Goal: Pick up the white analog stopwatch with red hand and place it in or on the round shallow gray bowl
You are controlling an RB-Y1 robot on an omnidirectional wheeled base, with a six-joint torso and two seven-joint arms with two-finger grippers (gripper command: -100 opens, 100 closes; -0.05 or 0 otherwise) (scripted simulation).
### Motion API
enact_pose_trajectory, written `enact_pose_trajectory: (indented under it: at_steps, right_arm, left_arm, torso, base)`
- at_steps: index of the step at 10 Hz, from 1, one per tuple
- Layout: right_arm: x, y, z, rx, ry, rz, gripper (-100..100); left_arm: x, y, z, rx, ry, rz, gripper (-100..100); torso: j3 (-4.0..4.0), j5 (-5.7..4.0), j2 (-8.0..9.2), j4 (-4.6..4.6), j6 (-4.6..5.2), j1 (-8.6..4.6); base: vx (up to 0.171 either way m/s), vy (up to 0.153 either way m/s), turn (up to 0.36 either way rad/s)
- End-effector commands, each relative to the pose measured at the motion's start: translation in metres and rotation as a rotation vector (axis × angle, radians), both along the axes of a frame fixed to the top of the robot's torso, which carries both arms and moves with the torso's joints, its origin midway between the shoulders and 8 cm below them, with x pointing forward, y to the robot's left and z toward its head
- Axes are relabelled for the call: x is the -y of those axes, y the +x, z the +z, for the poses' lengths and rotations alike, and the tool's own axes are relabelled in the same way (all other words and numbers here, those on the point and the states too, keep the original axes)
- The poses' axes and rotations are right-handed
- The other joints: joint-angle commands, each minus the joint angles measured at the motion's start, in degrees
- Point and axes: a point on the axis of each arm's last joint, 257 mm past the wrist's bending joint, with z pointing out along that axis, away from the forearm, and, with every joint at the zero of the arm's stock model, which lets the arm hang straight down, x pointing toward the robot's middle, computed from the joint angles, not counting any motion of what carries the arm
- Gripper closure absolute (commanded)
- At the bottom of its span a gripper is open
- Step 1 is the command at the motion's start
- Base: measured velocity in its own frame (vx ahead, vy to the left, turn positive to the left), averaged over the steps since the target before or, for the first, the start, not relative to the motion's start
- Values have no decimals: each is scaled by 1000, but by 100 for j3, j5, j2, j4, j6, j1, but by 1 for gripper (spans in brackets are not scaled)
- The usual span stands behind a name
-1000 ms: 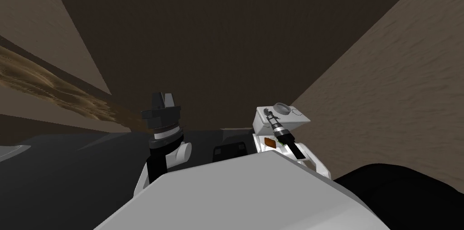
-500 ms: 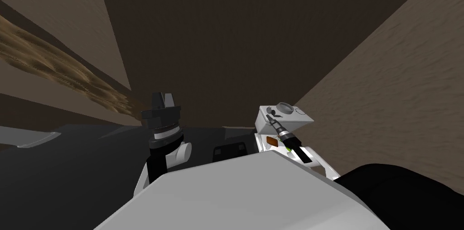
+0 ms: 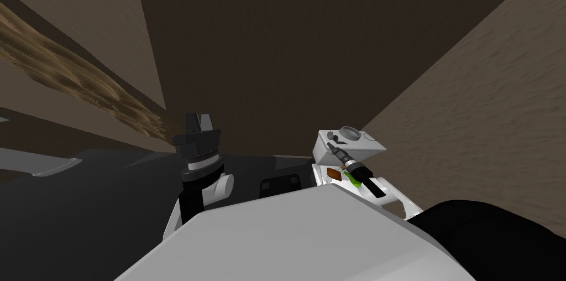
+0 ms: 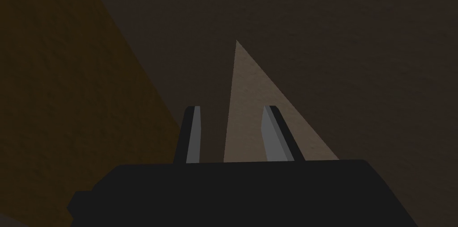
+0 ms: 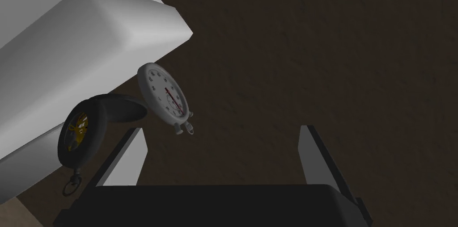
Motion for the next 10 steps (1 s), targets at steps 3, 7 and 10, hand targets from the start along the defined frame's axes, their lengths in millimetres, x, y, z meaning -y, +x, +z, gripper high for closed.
enact_pose_trajectory:
  at_steps: [3, 7, 10]
  right_arm:
    - [21, 2, -10, -77, -130, 34, -100]
    - [46, 12, -12, -149, -285, 77, -100]
    - [64, 21, -9, -191, -393, 104, -100]
  left_arm:
    - [0, 0, 0, 0, 0, 0, 0]
    - [0, 0, 0, 0, 0, 0, 0]
    - [0, 0, 0, 0, 0, 0, 0]
  torso:
    - [-4, 0, -7, -2, 0, -2]
    - [-9, -1, -16, -4, 0, -1]
    - [-13, 0, -23, -5, 0, -1]
  base:
    - [60, 17, -24]
    - [73, 16, -45]
    - [89, 19, -59]
